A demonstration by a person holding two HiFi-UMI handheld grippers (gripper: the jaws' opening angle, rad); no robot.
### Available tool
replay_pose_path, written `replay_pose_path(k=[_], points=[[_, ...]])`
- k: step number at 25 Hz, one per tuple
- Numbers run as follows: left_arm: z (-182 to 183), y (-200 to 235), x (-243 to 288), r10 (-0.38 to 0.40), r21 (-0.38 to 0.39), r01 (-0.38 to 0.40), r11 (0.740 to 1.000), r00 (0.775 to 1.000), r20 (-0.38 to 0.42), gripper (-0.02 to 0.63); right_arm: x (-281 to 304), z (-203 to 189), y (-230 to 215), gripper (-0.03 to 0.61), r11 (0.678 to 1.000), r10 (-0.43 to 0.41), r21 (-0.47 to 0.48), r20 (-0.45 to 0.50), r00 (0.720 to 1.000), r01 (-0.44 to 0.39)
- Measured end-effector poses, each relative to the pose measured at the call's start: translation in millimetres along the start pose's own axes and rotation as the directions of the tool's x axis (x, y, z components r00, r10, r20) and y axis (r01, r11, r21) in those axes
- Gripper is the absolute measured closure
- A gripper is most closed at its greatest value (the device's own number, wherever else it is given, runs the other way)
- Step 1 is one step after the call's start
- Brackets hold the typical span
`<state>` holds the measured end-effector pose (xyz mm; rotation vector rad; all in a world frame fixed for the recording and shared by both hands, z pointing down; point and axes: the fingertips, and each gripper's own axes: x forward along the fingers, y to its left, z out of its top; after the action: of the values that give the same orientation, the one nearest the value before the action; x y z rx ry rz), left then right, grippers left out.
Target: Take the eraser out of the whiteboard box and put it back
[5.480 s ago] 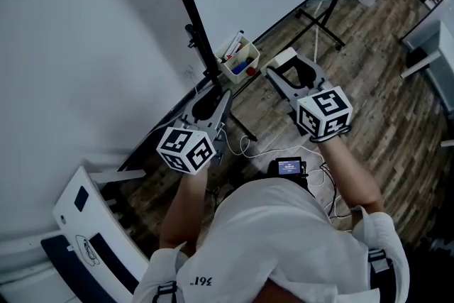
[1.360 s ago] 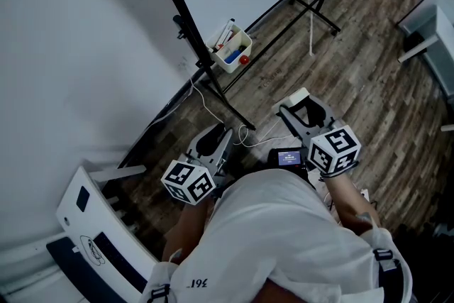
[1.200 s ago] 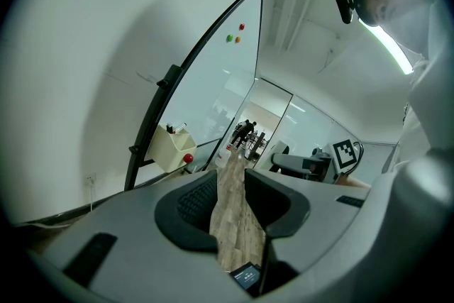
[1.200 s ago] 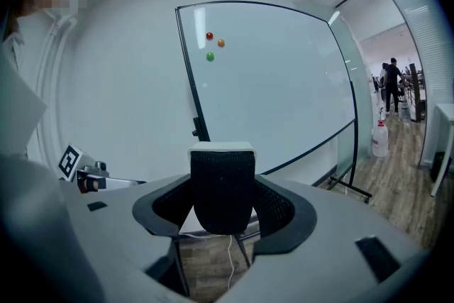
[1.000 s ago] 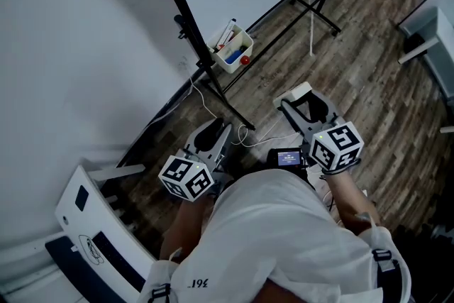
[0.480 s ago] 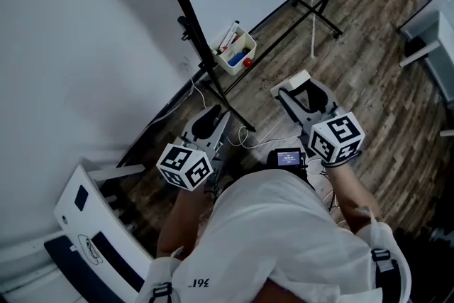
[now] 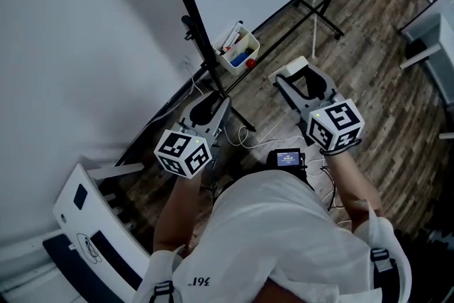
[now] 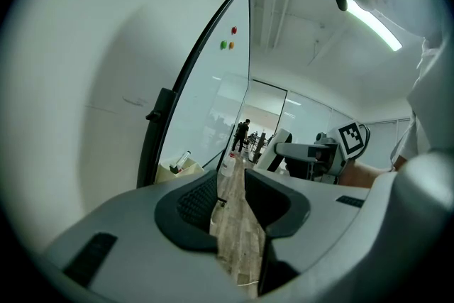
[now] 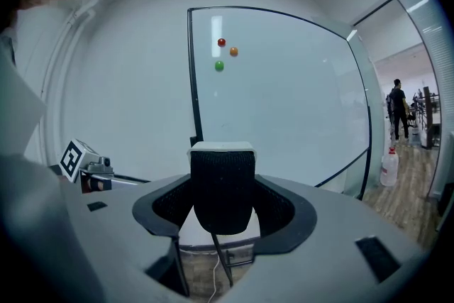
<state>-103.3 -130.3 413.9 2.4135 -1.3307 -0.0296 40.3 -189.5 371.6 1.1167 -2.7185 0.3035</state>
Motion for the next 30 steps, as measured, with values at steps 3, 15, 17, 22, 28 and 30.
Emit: replay_pose_path(k=[3,15,17,22,28,30], points=[[6,7,5,0.006,0.019,-0.006,1.000,1.000,0.003,0.486,8,7,-2,0.310,1.000,0.003,-0.017,0.005,1.000,-0.003],[24,28,29,0.025,0.049,-0.025,0.998,1.000,0.010,0.486,45,19,-2,0.310,0.995,0.024,-0.097,-0.005,1.000,-0.025],[25,31,32,0.029,0.052,-0.029,0.998,1.000,0.007,0.486,51,20,-2,0.310,0.994,0.028,-0.109,-0.008,1.000,-0.029],[25,41,39,0.039,0.056,-0.038,0.998,0.999,-0.003,0.486,66,23,-2,0.310,0.991,0.039,-0.130,-0.017,0.999,-0.041],[23,51,50,0.045,0.057,-0.044,0.997,0.999,-0.013,0.486,87,24,-5,0.310,0.987,0.042,-0.151,-0.027,0.999,-0.046],[20,54,53,0.049,0.056,-0.048,0.997,0.999,-0.018,0.486,94,23,-5,0.310,0.986,0.044,-0.161,-0.034,0.998,-0.049]])
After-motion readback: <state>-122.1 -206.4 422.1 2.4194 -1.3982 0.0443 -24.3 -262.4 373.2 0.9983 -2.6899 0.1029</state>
